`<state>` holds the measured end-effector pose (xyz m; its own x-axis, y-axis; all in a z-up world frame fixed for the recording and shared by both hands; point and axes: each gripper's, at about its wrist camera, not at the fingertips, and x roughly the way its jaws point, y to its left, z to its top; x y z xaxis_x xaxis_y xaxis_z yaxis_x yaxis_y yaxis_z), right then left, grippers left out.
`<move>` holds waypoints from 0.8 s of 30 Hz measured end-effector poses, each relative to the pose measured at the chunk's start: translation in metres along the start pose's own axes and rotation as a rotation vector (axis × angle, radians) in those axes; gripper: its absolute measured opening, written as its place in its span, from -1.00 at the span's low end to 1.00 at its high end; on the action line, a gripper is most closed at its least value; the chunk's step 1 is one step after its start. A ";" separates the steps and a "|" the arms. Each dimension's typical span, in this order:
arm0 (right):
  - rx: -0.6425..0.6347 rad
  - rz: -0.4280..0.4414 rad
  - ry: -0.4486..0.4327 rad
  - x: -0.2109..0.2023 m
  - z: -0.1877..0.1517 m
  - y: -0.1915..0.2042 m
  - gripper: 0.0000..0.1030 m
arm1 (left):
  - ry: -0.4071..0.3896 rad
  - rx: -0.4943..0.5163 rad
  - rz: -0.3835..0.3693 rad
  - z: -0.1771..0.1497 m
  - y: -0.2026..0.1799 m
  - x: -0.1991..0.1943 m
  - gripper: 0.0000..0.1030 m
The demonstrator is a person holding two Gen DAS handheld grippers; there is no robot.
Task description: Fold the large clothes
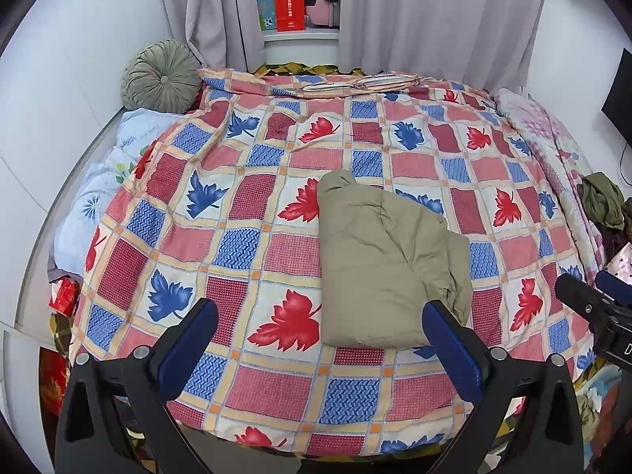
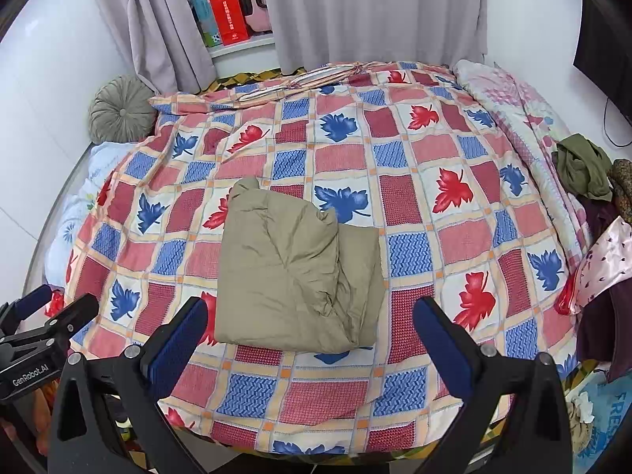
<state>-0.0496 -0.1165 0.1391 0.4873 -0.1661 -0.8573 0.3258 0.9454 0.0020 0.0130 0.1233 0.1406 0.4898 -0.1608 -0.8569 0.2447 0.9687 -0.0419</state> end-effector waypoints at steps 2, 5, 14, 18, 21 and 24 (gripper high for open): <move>0.002 0.000 -0.001 0.000 -0.001 0.001 1.00 | -0.001 0.000 -0.001 0.000 0.000 0.000 1.00; 0.000 0.001 -0.001 0.001 0.000 0.000 1.00 | 0.001 0.002 -0.001 0.002 0.001 0.000 1.00; 0.001 -0.001 0.000 0.000 -0.001 0.001 1.00 | 0.003 0.004 -0.002 0.003 0.001 0.001 1.00; 0.001 0.000 0.000 0.000 0.000 0.001 1.00 | 0.005 0.003 0.001 0.003 0.001 0.001 1.00; -0.001 -0.001 -0.001 0.000 0.001 0.001 1.00 | 0.005 0.001 0.001 0.003 0.001 0.001 1.00; -0.001 0.002 0.001 0.000 0.002 0.000 1.00 | 0.005 0.005 0.000 0.005 0.000 0.002 1.00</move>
<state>-0.0477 -0.1173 0.1399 0.4870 -0.1642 -0.8578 0.3241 0.9460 0.0029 0.0184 0.1224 0.1415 0.4857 -0.1601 -0.8594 0.2486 0.9678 -0.0398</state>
